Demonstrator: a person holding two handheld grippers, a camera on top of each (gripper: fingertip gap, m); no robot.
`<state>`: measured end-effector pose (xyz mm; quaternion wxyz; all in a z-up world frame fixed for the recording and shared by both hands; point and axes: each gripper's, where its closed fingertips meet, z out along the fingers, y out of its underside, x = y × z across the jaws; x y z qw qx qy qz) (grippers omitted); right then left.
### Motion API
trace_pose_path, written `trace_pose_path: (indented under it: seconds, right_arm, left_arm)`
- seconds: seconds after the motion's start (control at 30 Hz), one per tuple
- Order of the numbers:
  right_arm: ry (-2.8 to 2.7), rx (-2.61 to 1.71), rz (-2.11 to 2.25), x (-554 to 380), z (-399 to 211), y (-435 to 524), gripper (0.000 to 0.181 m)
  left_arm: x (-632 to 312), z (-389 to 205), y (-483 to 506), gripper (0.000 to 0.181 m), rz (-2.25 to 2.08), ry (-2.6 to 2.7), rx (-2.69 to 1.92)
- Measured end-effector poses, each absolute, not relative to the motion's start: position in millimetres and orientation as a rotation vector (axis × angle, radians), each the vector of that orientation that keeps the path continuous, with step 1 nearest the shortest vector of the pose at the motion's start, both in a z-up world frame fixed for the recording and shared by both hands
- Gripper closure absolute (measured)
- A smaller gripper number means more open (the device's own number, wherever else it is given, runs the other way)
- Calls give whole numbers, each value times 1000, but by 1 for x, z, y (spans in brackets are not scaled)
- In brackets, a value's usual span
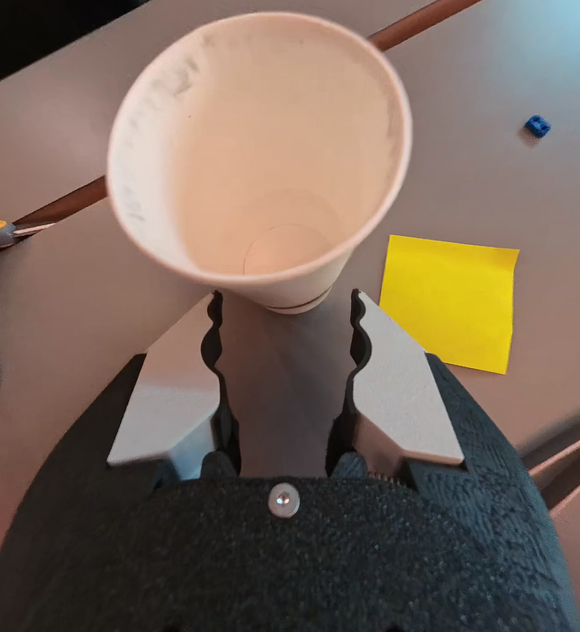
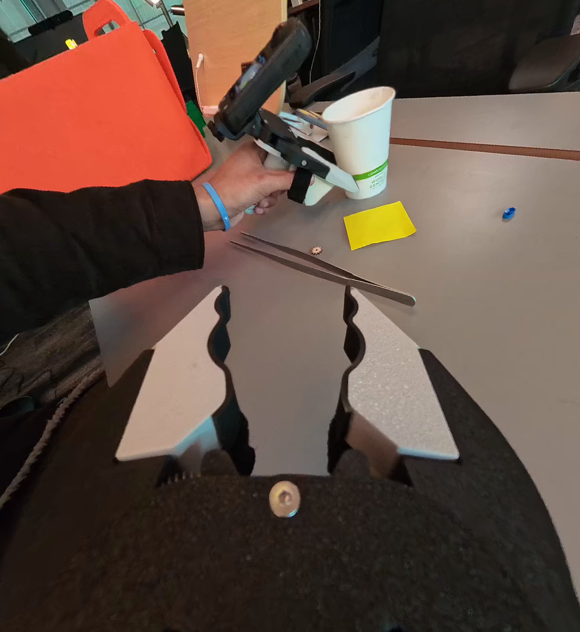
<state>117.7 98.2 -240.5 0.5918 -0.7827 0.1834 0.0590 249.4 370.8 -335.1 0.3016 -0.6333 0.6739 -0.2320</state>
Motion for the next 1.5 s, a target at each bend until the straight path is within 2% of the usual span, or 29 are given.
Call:
trace_pose_path:
  seconds: [0.27,0.5,0.7,0.83,1.03,1.27,1.5]
  right_arm:
    - [419,-1799,87,126,-235,88,115]
    - [399,-1816,-152,160,-238,69,109]
    - [427,-1865,-234,174,-251,64,104]
    - [406,-1897,-253,167,-255,64,105]
    - [341,-1920,-176,141,-255,69,109]
    - [259,-1923,56,114,-262,87,105]
    - [232,-1934,67,121,-270,89,104]
  left_arm:
    - [181,-309,366,105,-654,1813,-1638]
    - [57,-204,293,105,-997,1603,-1492]
    - [-29,-226,245,106,-990,1339,-1578]
    - [-26,-247,235,105,-838,1447,-1547]
    - [-12,-252,236,105,-1006,1481,-1663]
    - [53,-285,261,105,-995,1972,-1578]
    - [113,-335,279,106,-624,2420,-1244]
